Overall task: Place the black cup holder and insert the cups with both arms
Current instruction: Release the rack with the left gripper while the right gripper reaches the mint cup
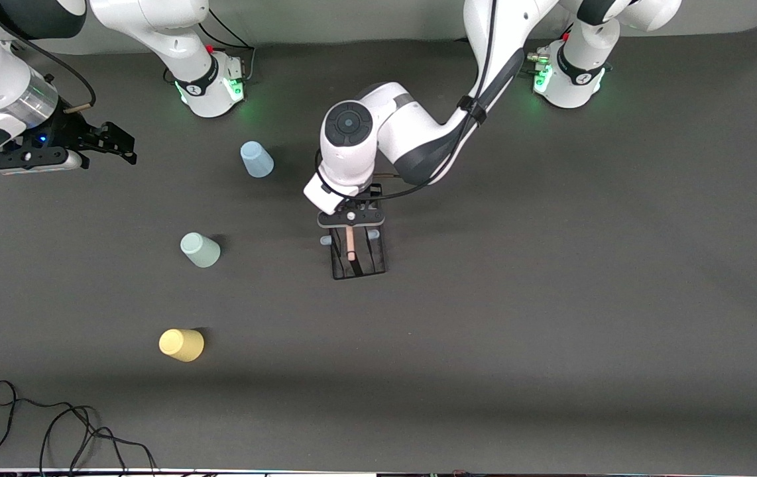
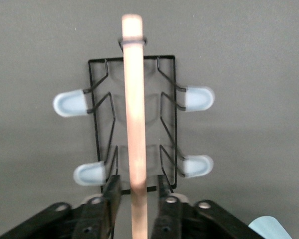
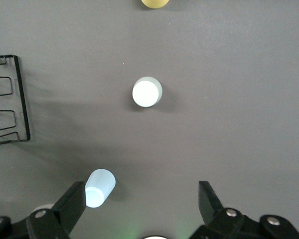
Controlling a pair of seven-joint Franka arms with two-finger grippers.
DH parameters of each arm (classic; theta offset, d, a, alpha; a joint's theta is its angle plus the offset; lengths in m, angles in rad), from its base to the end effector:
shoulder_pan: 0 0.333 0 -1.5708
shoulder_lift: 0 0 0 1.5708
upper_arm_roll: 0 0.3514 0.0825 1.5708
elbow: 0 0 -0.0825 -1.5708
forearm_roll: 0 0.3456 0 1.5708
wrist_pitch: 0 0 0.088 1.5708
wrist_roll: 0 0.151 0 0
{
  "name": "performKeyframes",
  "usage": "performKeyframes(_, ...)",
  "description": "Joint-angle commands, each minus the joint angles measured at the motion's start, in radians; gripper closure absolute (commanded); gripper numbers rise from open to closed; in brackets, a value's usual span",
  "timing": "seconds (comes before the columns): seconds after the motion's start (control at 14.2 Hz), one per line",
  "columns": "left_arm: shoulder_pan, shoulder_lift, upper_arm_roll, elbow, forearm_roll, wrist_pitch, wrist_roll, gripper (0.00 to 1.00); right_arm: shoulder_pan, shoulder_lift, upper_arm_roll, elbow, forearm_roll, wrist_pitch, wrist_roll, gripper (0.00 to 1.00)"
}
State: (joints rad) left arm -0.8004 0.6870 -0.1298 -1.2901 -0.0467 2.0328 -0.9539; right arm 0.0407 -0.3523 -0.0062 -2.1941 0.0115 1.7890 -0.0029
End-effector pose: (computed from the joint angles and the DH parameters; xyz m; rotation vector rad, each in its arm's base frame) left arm 0.4526 -0.5766 0.3491 3.0160 0.1131 -0.0971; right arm 0.3909 0.0147 0.5228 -3.1276 -0.0548 0.0829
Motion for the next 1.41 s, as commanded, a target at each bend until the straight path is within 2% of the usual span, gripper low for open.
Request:
performKeyframes(0.0, 0.0, -0.02, 0.024, 0.04, 0.024, -0.052, -0.011, 0.0, 0.004, 0.082, 0.0, -0.013, -0.019, 0.062, 0.02, 0.0)
performKeyframes(0.21, 0.088, -0.102, 0.021, 0.038, 0.03, -0.192, 0.018, 0.0, 0.005, 0.107, 0.0, -0.169, -0.018, 0.278, 0.023, 0.0)
performKeyframes(0.35, 0.163, -0.176, 0.022, 0.037, 0.027, -0.342, 0.116, 0.0, 0.005, 0.153, 0.0, -0.263, -0.019, 0.453, 0.055, 0.0)
performKeyframes(0.56, 0.307, -0.291, 0.024, 0.032, 0.033, -0.549, 0.393, 0.0, 0.005, 0.316, 0.0, -0.286, -0.018, 0.669, 0.061, 0.0)
performKeyframes(0.77, 0.47, -0.386, 0.025, 0.029, 0.038, -0.646, 0.608, 0.01, 0.004, 0.455, 0.0, -0.289, -0.013, 0.852, 0.063, 0.0)
performKeyframes(1.06, 0.676, -0.469, 0.025, -0.003, 0.083, -0.689, 0.897, 0.02, 0.005, 0.55, 0.0, -0.283, -0.004, 0.981, 0.064, 0.0)
performKeyframes(1.2, 0.766, -0.471, 0.025, -0.015, 0.084, -0.675, 0.958, 0.01, 0.022, 0.567, 0.0, -0.279, -0.002, 0.984, 0.064, 0.0)
performKeyframes(1.34, 0.82, -0.481, 0.025, -0.075, 0.087, -0.626, 0.96, 0.01, 0.024, 0.573, 0.0, -0.277, -0.002, 0.989, 0.064, 0.0)
